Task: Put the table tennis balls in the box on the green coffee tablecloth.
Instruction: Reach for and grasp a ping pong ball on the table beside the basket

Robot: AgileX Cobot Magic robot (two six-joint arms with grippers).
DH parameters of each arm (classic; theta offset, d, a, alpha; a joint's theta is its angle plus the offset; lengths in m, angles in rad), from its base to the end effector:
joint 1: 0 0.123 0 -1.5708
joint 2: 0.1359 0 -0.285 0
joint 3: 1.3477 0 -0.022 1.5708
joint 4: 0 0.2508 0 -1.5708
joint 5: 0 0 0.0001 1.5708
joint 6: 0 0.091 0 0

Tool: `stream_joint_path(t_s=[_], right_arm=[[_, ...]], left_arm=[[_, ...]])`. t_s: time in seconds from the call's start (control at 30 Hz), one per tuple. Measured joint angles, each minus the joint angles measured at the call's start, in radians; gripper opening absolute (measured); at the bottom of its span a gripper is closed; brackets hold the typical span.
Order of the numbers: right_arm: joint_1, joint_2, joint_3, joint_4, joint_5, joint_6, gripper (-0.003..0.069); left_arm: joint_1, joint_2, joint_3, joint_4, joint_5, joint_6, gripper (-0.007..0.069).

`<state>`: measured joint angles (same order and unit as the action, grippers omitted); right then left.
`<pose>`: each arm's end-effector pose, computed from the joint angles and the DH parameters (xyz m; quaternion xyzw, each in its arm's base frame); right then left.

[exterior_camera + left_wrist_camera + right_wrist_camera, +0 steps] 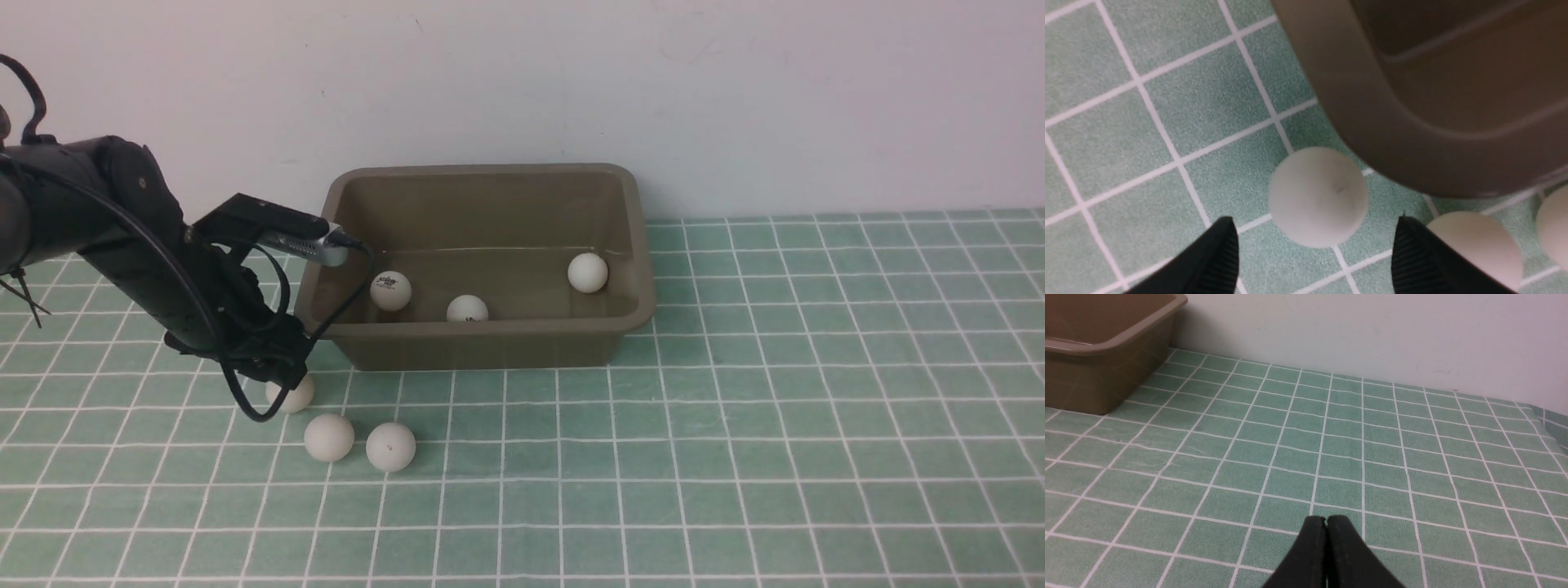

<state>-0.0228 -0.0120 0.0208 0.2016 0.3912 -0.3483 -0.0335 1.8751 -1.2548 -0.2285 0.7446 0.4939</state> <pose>0.0521 0.0058 0.1724 -0.0784 0.8024 -0.0237 0.5911 0.3750 -0.0266 0.1866 0.1870 0.9675 -0.0532 0.1615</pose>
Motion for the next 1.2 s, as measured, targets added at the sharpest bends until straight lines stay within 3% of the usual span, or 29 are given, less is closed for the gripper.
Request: stream_joint_path(t_s=[1.2], right_arm=[[0.0, 0.0, 0.0, 0.0, 0.0, 0.0, -0.0018]], left_arm=[[0.0, 0.088, 0.001, -0.101, -0.071, 0.079, 0.045]])
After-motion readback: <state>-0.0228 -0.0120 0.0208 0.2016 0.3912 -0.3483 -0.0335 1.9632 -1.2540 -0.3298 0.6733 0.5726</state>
